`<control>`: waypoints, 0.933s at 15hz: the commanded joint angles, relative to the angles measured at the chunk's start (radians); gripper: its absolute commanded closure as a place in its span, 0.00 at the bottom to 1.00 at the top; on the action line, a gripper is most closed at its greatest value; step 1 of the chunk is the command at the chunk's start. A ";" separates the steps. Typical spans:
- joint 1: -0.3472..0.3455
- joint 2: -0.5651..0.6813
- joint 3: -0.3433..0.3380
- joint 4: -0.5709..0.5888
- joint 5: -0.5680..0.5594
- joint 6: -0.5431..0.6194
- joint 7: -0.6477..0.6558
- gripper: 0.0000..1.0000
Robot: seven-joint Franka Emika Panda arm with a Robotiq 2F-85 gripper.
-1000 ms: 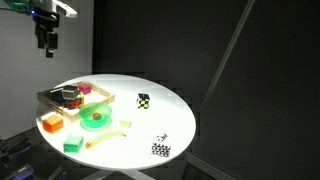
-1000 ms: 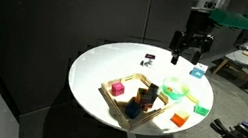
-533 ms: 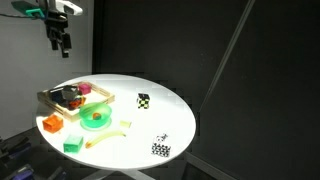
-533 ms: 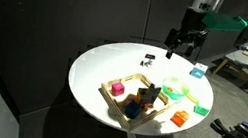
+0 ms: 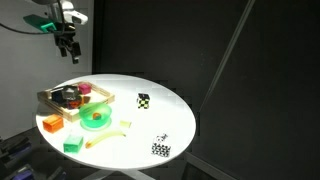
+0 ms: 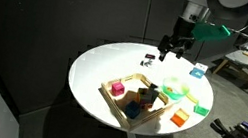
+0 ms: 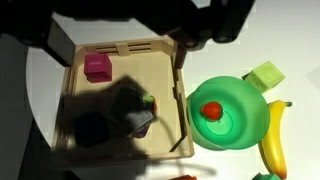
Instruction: Stack the light blue toy block on the yellow toy block
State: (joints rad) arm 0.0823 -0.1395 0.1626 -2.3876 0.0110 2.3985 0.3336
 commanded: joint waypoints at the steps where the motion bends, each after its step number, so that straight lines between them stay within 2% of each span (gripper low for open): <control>1: 0.007 0.038 -0.014 -0.005 -0.006 0.064 -0.063 0.00; 6: 0.025 0.095 -0.012 -0.014 -0.003 0.148 -0.202 0.00; 14: 0.051 0.154 -0.008 -0.039 -0.008 0.210 -0.431 0.00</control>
State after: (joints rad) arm 0.1259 0.0059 0.1601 -2.4134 0.0104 2.5831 -0.0184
